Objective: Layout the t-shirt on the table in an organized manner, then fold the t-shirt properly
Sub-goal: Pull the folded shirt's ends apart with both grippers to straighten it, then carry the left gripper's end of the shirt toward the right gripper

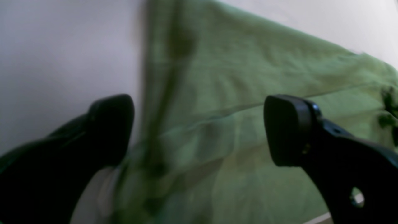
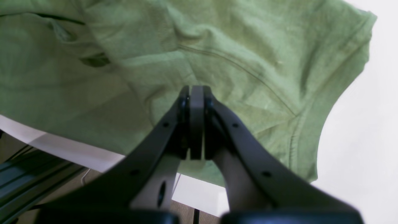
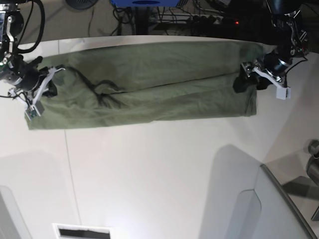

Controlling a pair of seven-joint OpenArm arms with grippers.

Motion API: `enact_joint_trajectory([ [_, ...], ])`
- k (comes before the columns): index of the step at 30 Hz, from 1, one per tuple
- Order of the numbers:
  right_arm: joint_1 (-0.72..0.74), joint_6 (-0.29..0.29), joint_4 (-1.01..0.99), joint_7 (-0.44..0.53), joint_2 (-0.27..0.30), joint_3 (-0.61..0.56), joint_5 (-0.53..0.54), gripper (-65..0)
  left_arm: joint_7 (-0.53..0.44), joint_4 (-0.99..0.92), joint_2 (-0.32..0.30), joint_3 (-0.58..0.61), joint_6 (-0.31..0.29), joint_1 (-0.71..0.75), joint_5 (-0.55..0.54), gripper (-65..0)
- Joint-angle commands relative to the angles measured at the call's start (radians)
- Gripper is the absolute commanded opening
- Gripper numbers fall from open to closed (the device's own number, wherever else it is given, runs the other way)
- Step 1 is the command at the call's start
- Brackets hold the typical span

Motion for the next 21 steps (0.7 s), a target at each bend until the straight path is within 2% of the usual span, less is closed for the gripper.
enact_joint_trajectory([
  [1, 0.006, 0.004, 0.013, 0.017, 0.013, 0.005, 0.006, -65.0, 0.085, -0.008, 0.023, 0.023, 0.01, 0.015, 0.05, -2.3],
  [3, 0.006, 0.004, 0.013, 0.015, 0.013, 0.008, 0.006, -65.0, 0.085, -0.01, 0.038, 0.024, 0.01, 0.015, 0.051, -10.2],
  [7, 0.004, 0.004, 0.013, 0.012, 0.013, 0.01, 0.006, -65.0, 0.083, -0.016, 0.043, 0.018, 0.01, 0.007, 0.051, -34.2],
  [11, 0.004, 0.004, 0.013, 0.012, 0.013, 0.01, 0.006, -65.0, 0.083, -0.015, 0.035, 0.017, 0.01, -0.022, 0.054, -65.0],
  [16, 0.004, 0.004, 0.013, 0.011, 0.013, 0.008, 0.006, -65.0, 0.088, -0.005, -0.03, 0.017, 0.01, -0.105, 0.056, -65.0],
  [21, 0.004, 0.004, 0.013, 0.011, 0.013, 0.01, 0.006, -65.0, 0.093, 0.114, -0.092, 0.028, 0.08, -0.115, 0.057, -65.0],
])
